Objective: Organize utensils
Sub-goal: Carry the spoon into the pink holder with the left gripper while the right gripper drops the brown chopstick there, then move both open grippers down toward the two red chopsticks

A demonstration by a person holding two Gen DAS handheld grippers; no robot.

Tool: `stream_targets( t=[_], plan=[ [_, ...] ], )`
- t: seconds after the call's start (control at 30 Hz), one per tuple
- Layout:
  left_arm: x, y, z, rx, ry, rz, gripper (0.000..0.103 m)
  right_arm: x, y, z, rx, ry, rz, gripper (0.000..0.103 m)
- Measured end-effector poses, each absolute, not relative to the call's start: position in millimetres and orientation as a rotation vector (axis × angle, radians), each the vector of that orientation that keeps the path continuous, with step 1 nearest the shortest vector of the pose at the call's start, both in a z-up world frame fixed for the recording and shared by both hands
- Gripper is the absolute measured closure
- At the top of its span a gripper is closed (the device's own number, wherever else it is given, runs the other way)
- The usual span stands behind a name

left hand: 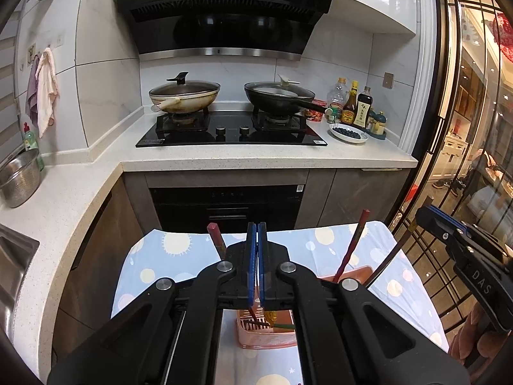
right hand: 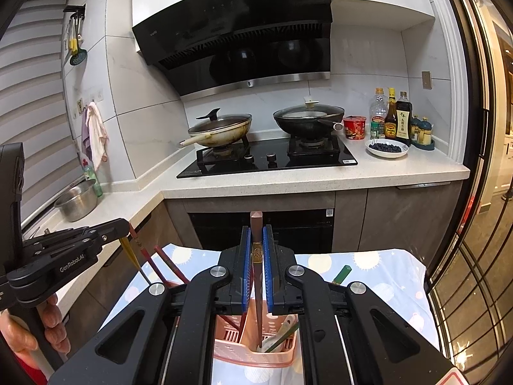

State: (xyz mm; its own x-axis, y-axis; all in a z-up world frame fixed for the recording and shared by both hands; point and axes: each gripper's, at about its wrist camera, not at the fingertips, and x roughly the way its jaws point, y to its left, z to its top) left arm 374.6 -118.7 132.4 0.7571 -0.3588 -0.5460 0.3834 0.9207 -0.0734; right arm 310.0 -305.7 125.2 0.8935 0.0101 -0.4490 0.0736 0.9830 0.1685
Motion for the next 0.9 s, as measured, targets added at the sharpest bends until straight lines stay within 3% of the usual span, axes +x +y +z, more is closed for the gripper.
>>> stream_targets(
  t=[0.1,0.17,0.27,0.3,0.9],
  plan=[
    [377.4,-119.0,125.8,0.036,0.610,-0.398,0.101,313.7,-305.3,119.6,0.185,0.487,-0.027,0.095],
    [378.7,-116.8,122.7,0.025,0.620,-0.385,0.096,313.8,-304.7,117.8,0.191,0.490,-0.029,0.088],
    [376.7,-112.5,120.7,0.002,0.617,-0.351,0.054,310.9,-307.3,118.8,0.202,0.480,-0.040,0.072],
    [374.1,-110.3,120.9,-0.003,0.608,-0.341,0.052,308.8,-307.4,119.2,0.206,0.476,-0.041,0.068],
    [307.4,-93.0,101.6,0.005,0.652,-0.363,0.043,226.0,-283.6,113.4,0.199,0.485,-0.022,0.058]
  ],
)
